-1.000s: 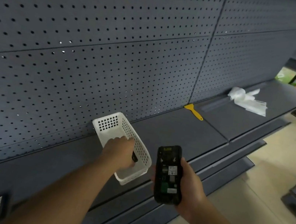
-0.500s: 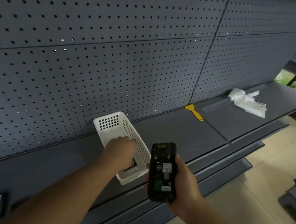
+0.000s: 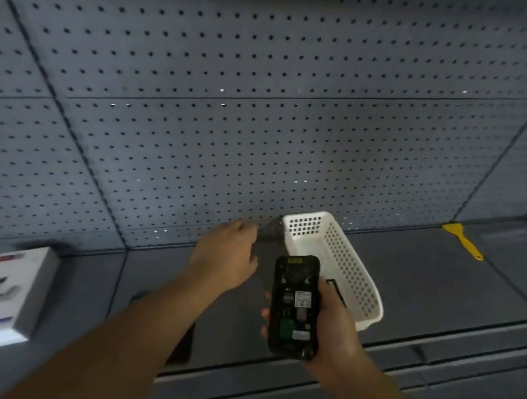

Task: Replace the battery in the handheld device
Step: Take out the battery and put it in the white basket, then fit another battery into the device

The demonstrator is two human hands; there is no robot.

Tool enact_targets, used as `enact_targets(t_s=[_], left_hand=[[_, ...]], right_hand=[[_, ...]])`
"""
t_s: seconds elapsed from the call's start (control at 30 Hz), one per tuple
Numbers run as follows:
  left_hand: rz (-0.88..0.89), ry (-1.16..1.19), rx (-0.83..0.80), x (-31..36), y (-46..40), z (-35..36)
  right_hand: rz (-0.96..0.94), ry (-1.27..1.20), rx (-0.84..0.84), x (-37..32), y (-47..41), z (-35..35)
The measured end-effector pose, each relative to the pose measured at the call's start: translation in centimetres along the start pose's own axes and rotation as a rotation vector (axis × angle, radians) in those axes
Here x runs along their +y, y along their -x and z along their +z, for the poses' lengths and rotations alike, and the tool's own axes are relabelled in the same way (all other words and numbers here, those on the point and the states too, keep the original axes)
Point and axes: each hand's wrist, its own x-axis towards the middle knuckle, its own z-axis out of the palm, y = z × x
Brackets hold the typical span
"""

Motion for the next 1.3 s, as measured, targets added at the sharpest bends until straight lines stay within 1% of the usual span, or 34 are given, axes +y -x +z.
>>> enact_targets(t_s=[0.13,0.33,0.57,0.7,0.93,1.03,1.17,1.23,1.3], left_hand=[[-0.124,-0.051,-0.136,-5.9,3.5,0.2],[-0.291,-0.043,-0.4,-12.5,8.3,0.3],[-0.255,0.028,-0.491,-15.3,11.4,1.4],[-0.262,0.091,-0.484,-16.1,11.8,2.0],[-0.21,0.091,-0.469,-16.3,11.3,1.5],[-0.183,0.15,-0.422,-15.9,11.0,0.7],[-0.135,0.233,-0.311,-14.5,10.5,-1.9],[-0.085,0.266,-0.254,-13.5,10.5,-3.4],[-0.02,0.32,-0.24,-12.4,10.7,-4.4]], right_hand=[[0.101,0.029,-0.03,3.0,-1.5,2.5],[0.164,0.087,-0.067,6.6,-2.6,5.7],[0.192,0.142,-0.074,9.4,-3.7,8.0],[0.191,0.149,-0.078,9.9,-3.9,8.7],[0.168,0.164,-0.066,9.9,-3.9,9.2],[0.16,0.175,-0.049,9.7,-4.0,9.2],[0.149,0.17,-0.024,9.6,-4.5,9.1],[0.145,0.16,-0.017,9.7,-5.0,8.8],[0.136,0.155,-0.02,9.6,-5.3,8.8]])
